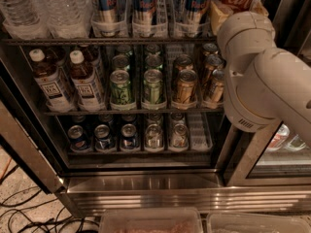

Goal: Pick coke can from top shelf of fridge

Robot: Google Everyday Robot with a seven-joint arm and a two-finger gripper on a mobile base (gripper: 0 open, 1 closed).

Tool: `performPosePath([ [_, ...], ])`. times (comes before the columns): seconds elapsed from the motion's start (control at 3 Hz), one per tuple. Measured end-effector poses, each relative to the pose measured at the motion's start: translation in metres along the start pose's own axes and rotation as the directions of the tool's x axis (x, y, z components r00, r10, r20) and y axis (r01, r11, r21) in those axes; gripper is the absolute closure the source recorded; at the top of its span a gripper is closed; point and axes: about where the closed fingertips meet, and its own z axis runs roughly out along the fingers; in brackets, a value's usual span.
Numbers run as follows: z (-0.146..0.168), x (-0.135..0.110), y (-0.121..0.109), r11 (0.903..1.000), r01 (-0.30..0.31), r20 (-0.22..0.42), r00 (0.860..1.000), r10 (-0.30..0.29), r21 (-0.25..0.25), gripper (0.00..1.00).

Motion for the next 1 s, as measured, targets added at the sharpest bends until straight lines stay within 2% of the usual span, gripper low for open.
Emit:
performPosePath([
  [0.33, 0.0039, 0.0012, -0.0003, 1.0000, 0.000, -0.004, 1.000, 0.000, -0.002, 0.38],
  [0.67, 0.0045, 0.0029, -0.0010, 1.0000, -0.007, -0.011, 1.000, 0.007, -0.003, 0.57],
  [1.0, 0.0045, 0.0029, -0.0010, 1.0000, -0.007, -0.011, 1.000, 0.007, -0.003, 0.80],
])
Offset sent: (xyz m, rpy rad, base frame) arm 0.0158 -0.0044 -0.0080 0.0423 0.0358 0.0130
